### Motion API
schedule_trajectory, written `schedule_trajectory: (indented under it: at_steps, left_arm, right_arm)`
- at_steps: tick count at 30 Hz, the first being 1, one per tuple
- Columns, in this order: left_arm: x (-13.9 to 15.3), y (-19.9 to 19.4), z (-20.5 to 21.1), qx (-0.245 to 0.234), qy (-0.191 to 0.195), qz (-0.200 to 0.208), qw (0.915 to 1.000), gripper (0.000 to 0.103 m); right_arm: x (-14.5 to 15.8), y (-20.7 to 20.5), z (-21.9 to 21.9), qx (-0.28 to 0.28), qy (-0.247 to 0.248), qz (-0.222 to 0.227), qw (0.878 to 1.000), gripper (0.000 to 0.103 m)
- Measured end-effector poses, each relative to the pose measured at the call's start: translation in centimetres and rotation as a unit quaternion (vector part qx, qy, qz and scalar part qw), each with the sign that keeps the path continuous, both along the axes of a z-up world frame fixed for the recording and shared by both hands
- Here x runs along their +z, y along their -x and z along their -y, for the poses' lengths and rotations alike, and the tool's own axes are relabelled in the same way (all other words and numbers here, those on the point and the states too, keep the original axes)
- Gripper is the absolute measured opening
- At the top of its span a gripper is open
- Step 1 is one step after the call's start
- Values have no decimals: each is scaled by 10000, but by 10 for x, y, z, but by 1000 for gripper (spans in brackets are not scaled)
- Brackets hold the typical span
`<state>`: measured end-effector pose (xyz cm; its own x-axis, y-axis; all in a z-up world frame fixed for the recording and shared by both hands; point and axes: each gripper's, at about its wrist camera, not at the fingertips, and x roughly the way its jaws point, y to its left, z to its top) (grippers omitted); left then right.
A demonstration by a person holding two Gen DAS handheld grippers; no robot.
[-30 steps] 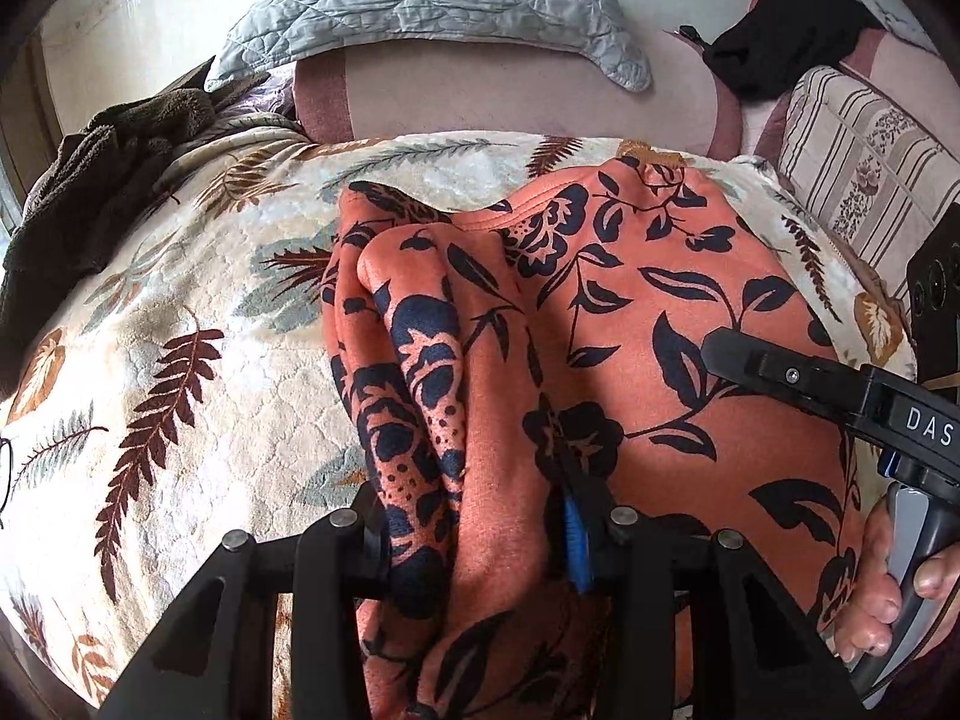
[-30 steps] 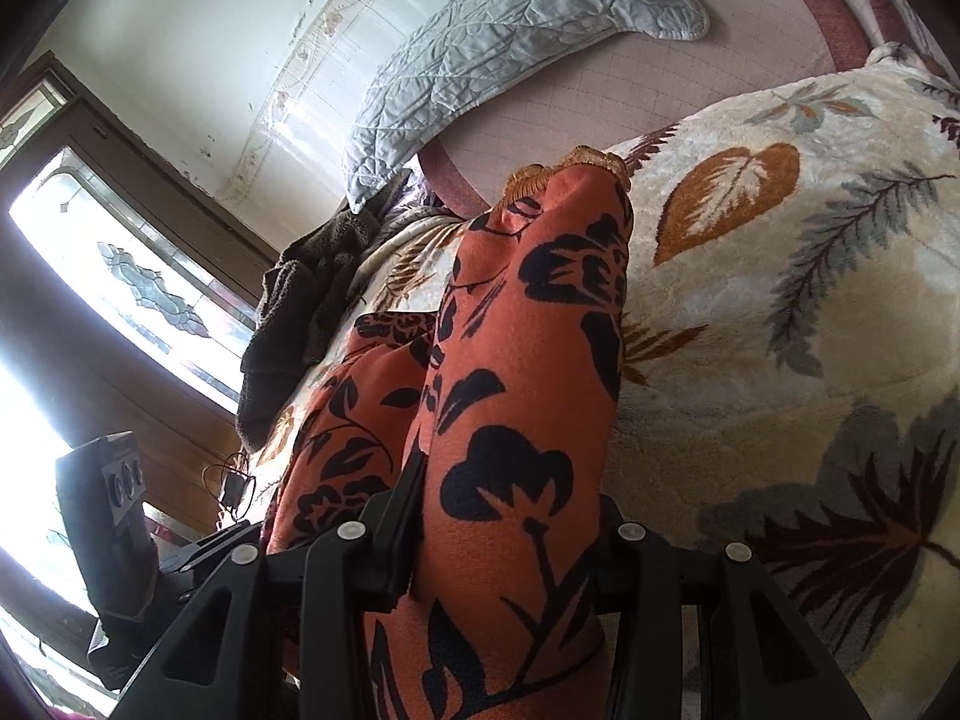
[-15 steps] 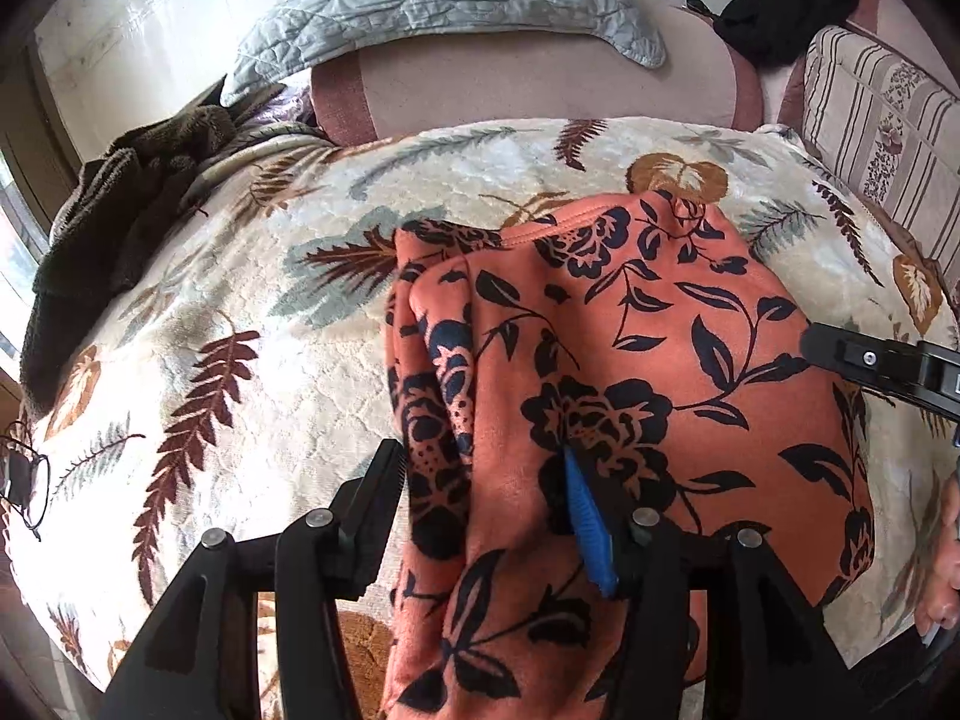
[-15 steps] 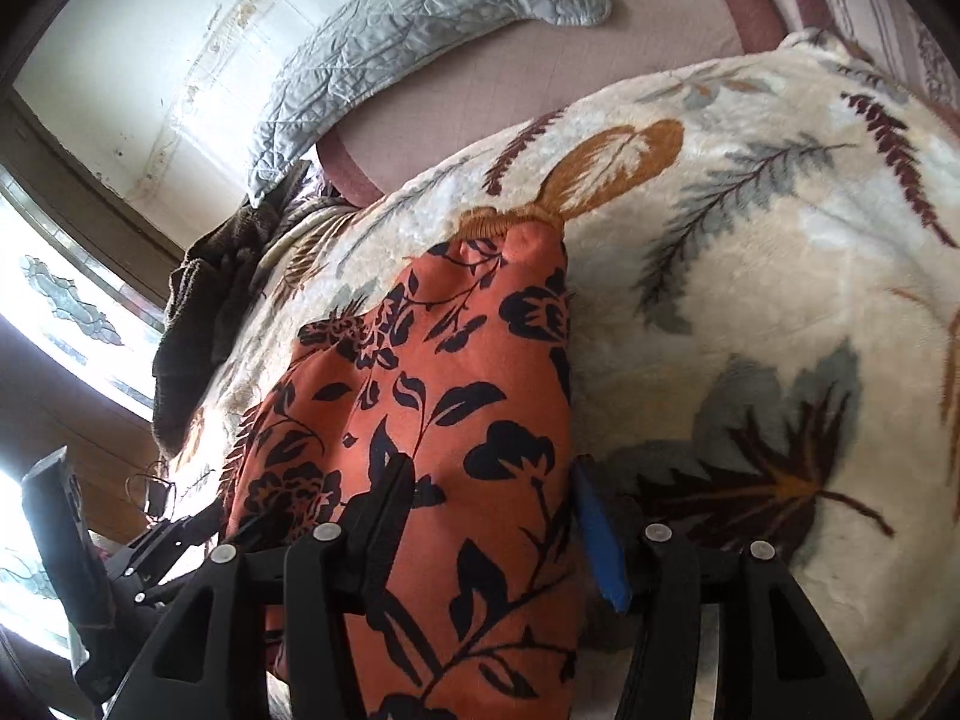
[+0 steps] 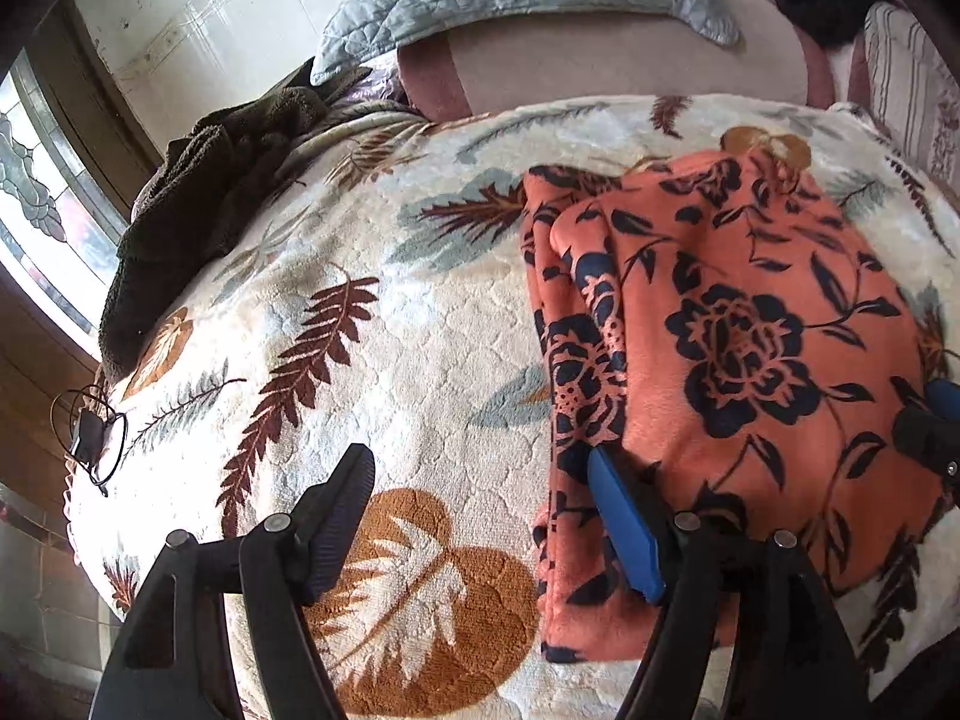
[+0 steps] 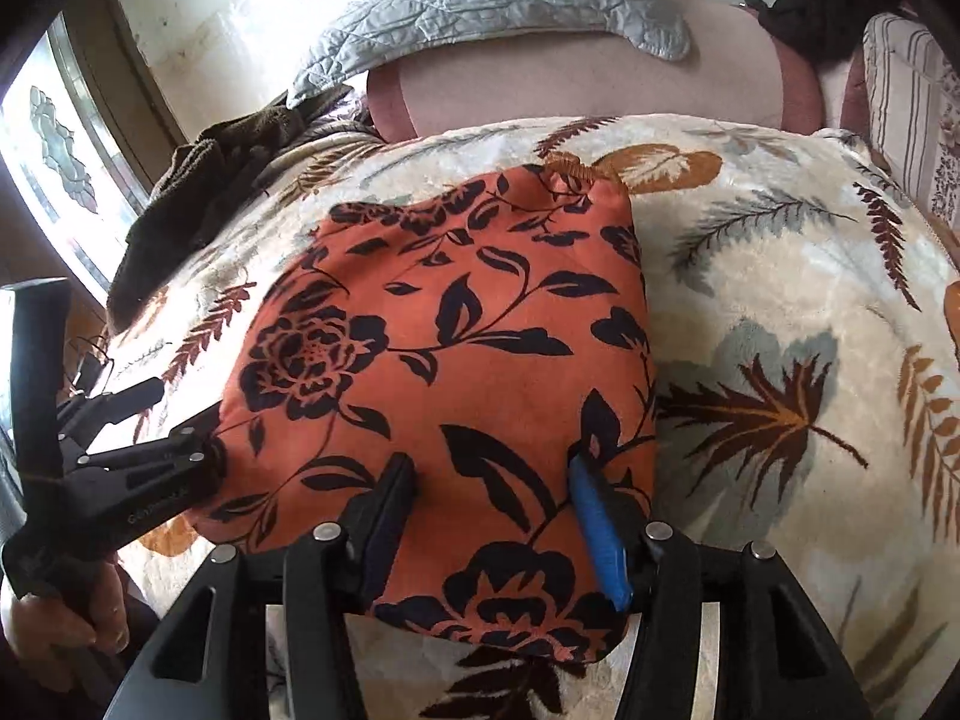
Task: Fold small clothes
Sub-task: 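Release the folded top and raise both tools away from it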
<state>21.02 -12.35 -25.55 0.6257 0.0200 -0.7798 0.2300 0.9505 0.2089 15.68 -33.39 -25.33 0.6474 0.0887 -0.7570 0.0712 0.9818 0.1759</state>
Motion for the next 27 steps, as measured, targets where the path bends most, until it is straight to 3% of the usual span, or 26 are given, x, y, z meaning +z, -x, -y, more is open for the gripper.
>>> schedule_trajectory:
  at_steps: [3, 5, 7, 11, 18, 27]
  left_arm:
    - [24, 24, -7, 26, 8, 346, 9994, 75]
    - [44, 42, -11, 10, 38, 571, 9984, 76]
    - [64, 56, -15, 64, 86, 809, 9967, 84]
    - [108, 85, -27, 107, 404, 1263, 9911, 86]
    - [169, 133, -36, 306, 443, 2092, 9764, 102]
    - [215, 184, -46, 171, 716, 2540, 9644, 102]
  right_arm:
    - [24, 27, 5, -178, -260, 519, 9982, 57]
    - [43, 46, -4, -251, -101, 876, 9958, 57]
    - [63, 64, -14, -286, 79, 1174, 9926, 58]
    - [95, 91, -19, -339, 20, 1578, 9869, 63]
    - [147, 140, -42, -299, 355, 2037, 9779, 68]
    - [178, 173, -51, -496, 487, 2245, 9720, 71]
